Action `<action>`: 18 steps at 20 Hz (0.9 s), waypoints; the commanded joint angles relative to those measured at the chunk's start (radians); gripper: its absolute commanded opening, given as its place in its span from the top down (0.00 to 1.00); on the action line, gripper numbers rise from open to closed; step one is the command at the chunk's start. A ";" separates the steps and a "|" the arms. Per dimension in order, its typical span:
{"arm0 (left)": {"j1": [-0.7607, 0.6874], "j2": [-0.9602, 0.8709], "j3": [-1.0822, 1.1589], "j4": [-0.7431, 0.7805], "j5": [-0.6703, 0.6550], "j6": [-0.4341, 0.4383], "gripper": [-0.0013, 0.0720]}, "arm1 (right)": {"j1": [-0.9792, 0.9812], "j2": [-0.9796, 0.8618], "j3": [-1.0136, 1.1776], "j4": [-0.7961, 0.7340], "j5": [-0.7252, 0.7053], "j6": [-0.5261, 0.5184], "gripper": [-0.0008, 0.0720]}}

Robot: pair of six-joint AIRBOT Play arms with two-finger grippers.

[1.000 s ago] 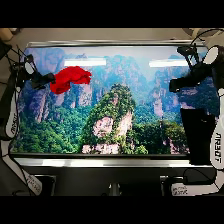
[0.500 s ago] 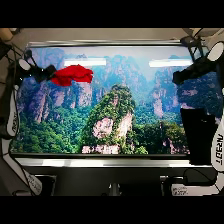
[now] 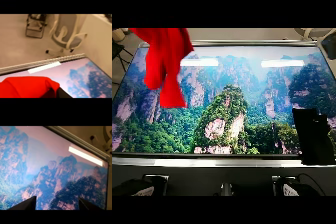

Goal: Fold the shirts.

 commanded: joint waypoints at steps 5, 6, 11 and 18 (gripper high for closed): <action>-0.387 0.085 -0.361 0.051 -0.034 -0.084 0.95 | 0.001 0.192 0.006 -0.003 0.325 -0.002 0.26; -0.434 0.056 -0.444 0.050 0.002 -0.084 0.95 | 0.001 0.190 0.006 -0.003 0.345 -0.001 0.26; -0.598 -0.223 -0.662 0.007 0.133 -0.123 0.95 | 0.001 0.129 0.002 -0.002 0.424 0.002 0.26; -0.412 -0.309 -0.599 -0.207 -0.010 -0.167 0.03 | 0.001 0.053 -0.300 0.039 0.458 0.023 0.21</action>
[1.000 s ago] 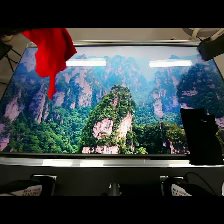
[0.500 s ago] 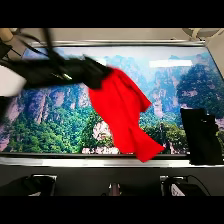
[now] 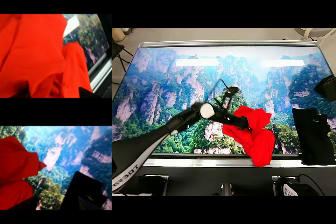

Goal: Fold the shirts.

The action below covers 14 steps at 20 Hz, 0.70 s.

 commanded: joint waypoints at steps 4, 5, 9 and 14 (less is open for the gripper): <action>0.312 0.072 0.084 -0.022 -0.334 0.075 0.05 | 0.001 -0.015 -0.570 0.034 -0.085 0.005 0.21; 0.351 0.085 0.075 0.027 -0.377 0.075 0.05 | 0.001 -0.015 -0.659 0.035 -0.111 0.005 0.21; 0.402 0.070 -0.082 0.057 -0.399 0.087 0.05 | 0.001 -0.015 -0.925 0.117 -0.183 -0.036 0.21; 0.334 0.002 -0.283 -0.210 -0.229 0.163 0.08 | 0.001 -0.015 -1.055 0.135 -0.281 -0.056 0.06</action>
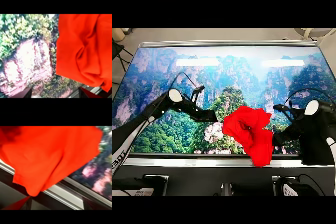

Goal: Fold the shirts.

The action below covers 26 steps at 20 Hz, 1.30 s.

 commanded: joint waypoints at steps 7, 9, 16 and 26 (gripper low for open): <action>-0.127 -0.142 -0.092 -0.256 0.143 0.108 0.15 | 0.001 -0.001 -0.109 0.020 -0.080 -0.026 0.06; -0.137 -0.154 -0.092 -0.276 0.176 0.105 0.15 | 0.001 -0.001 -0.129 0.023 -0.092 -0.034 0.04; -0.136 -0.149 -0.080 -0.296 0.244 0.095 0.95 | 0.001 -0.002 -0.245 0.087 -0.182 -0.055 0.02; -0.137 -0.086 -0.079 -0.296 0.245 0.134 0.95 | 0.001 -0.084 -0.273 0.301 -0.259 -0.055 0.94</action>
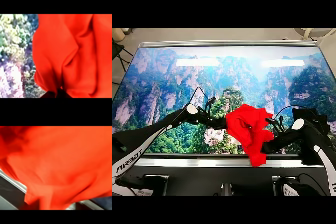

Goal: Fold the shirts.

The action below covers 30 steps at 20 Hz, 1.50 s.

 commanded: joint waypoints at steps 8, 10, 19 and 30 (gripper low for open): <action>0.069 0.444 0.227 0.328 0.032 -0.012 0.95 | 0.001 0.195 0.591 0.032 0.149 -0.104 0.96; 0.127 0.603 0.357 0.414 0.032 -0.035 0.95 | 0.001 0.315 0.845 0.032 0.107 -0.100 0.96; 0.179 0.922 0.525 0.518 -0.092 -0.096 0.95 | 0.001 0.558 1.051 0.039 0.104 0.148 0.96; 0.131 0.618 -0.124 0.531 -0.031 -0.088 0.95 | 0.001 0.357 0.365 -0.115 0.109 0.103 0.96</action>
